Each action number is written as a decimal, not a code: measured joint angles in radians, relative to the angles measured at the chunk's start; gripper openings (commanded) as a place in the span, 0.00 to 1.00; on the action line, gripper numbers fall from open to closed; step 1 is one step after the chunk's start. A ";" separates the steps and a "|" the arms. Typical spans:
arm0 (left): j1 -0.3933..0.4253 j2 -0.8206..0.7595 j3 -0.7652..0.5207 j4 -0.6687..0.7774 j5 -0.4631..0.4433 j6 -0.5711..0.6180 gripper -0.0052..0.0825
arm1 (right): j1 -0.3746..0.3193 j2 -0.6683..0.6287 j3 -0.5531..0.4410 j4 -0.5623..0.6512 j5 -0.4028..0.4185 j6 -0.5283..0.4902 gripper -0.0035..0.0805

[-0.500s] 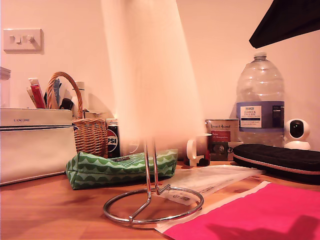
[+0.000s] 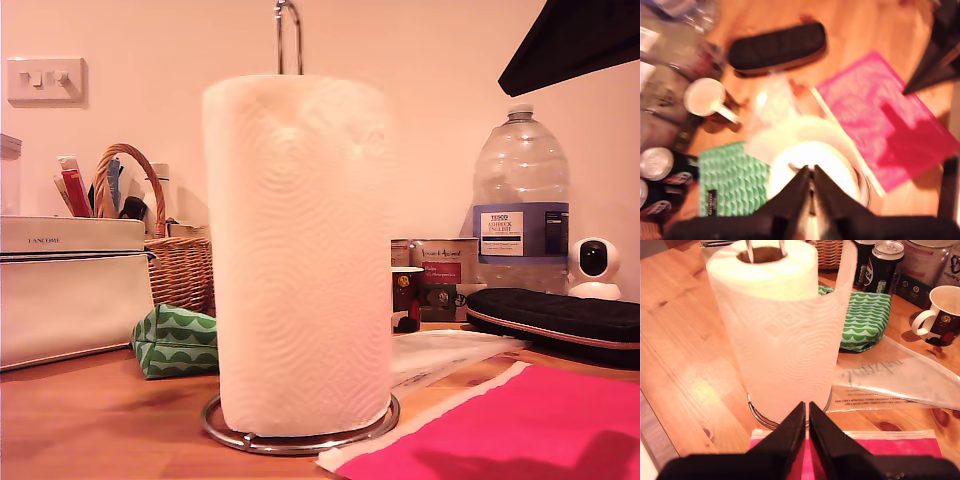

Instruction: Insert the paper towel roll into the metallic stand.

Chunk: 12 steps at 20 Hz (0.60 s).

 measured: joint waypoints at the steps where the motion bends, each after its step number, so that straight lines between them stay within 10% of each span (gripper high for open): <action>1: 0.000 -0.013 0.000 0.008 -0.004 -0.027 0.04 | 0.000 0.000 0.000 0.016 0.000 0.000 0.03; 12: 0.072 -0.264 -0.090 0.230 -0.005 -0.160 0.04 | -0.118 0.000 0.000 0.196 0.060 0.043 0.03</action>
